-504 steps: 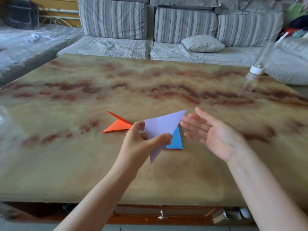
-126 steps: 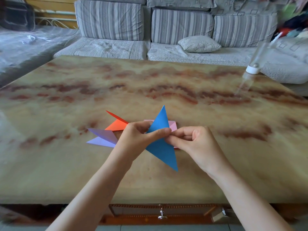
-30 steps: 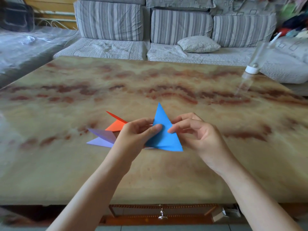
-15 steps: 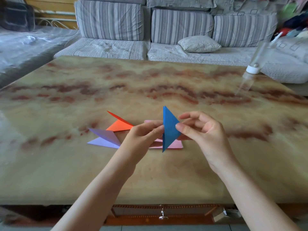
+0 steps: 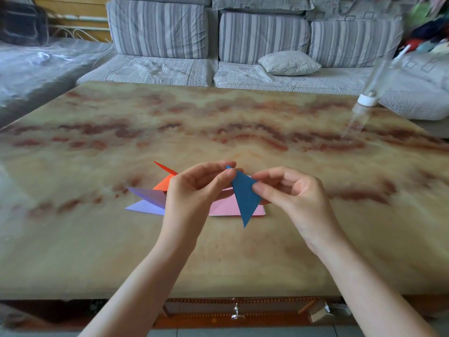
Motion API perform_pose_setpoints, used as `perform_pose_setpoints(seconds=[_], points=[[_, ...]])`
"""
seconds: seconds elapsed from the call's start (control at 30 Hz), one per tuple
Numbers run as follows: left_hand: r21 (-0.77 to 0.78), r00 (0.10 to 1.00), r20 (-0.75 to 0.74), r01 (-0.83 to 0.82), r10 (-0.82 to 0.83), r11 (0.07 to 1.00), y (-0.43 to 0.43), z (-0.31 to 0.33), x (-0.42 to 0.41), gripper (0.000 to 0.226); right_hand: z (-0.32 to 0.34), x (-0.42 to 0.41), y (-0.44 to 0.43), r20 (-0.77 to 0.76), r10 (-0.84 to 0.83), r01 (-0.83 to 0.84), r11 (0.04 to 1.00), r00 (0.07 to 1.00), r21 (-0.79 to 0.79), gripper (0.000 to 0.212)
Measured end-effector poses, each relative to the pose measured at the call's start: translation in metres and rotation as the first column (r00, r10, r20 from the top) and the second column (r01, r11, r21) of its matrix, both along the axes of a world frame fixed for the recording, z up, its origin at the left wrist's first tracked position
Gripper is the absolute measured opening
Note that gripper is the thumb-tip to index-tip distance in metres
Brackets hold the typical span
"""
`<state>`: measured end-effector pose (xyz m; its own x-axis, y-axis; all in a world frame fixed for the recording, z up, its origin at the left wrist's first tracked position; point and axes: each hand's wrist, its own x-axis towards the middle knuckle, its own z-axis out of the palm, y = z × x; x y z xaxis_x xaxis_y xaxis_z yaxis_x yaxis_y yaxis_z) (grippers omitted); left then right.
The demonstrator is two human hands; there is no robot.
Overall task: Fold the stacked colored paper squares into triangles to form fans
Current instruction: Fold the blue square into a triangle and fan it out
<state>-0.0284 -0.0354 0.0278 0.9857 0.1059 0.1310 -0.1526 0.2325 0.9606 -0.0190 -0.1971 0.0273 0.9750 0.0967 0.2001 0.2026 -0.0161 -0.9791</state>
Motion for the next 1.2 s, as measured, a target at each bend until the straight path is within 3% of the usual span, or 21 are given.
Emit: perform_pose_setpoints(seconds=[0.2,0.47,0.97,1.2], points=[[-0.093,1.0,-0.003,-0.023,0.023,0.995,-0.0039,-0.0008,-0.0027,0.01,-0.0007,-0.0046,0.007,-0.127,0.021,-0.015,0.999,0.992,0.045,0.032],[-0.065,1.0,-0.014,0.016,-0.017,0.998,-0.0071,0.0004,-0.0035,0.012,-0.001,-0.0037,0.0058,-0.137,-0.025,0.034,0.997,0.99,0.066,0.009],[0.079,0.999,-0.043,0.017,-0.014,0.997,-0.0033,0.0031,-0.0028,0.004,0.0036,-0.0037,0.0017,-0.081,-0.056,0.053,0.998,0.995,-0.037,0.005],[-0.025,0.997,-0.056,-0.063,0.062,0.998,-0.0085,0.0004,-0.0041,0.006,0.0018,-0.0026,0.0002,-0.167,-0.082,0.104,0.987,0.982,0.122,0.006]])
